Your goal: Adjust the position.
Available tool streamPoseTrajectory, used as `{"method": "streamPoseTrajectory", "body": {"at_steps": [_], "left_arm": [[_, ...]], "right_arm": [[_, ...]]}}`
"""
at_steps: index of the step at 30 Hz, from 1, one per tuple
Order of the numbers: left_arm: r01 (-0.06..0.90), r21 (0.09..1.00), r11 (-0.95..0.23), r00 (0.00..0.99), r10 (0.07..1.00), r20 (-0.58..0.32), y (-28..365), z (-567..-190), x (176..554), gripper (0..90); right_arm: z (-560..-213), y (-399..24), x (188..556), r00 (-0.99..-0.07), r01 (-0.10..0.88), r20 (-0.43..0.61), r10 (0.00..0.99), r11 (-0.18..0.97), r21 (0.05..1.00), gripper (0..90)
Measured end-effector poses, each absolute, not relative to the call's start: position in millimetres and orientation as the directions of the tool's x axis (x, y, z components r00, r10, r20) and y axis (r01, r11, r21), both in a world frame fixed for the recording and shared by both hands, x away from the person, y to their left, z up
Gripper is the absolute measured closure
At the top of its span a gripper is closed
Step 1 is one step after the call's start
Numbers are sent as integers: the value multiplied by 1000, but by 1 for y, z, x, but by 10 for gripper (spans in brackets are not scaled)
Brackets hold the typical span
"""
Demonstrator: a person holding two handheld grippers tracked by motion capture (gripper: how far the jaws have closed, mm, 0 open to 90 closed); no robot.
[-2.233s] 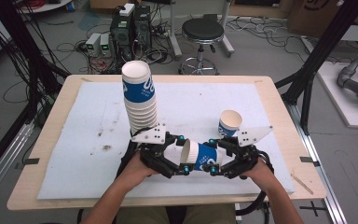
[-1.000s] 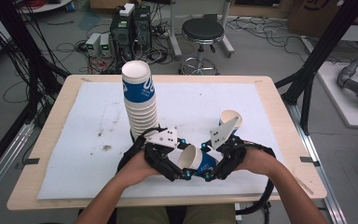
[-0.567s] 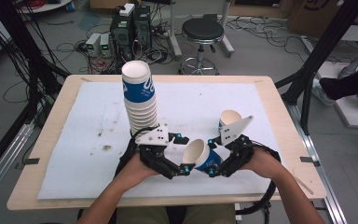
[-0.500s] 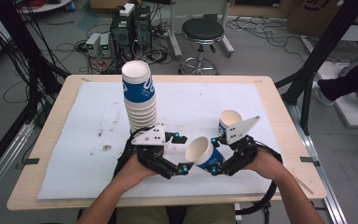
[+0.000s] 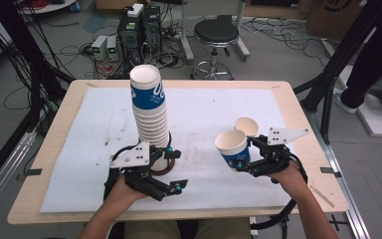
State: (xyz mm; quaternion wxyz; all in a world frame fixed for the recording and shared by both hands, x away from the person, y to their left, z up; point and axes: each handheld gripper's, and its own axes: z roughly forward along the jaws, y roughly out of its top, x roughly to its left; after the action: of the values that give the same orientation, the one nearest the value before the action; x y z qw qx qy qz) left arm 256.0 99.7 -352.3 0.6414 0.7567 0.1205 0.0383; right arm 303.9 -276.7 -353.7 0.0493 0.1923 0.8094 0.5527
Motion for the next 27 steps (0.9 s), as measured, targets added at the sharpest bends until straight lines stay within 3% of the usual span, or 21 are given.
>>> {"method": "streamPoseTrajectory", "body": {"at_steps": [11,27], "left_arm": [[135,991,-23,904,412,-113,171,-356,253,159],[146,988,58,781,607,-150,232,-366,267,158]], "right_arm": [[-358,-279,305,-876,242,103,471,245,939,251],[-357,-268,309,-864,231,95,494,221,948,251]]}}
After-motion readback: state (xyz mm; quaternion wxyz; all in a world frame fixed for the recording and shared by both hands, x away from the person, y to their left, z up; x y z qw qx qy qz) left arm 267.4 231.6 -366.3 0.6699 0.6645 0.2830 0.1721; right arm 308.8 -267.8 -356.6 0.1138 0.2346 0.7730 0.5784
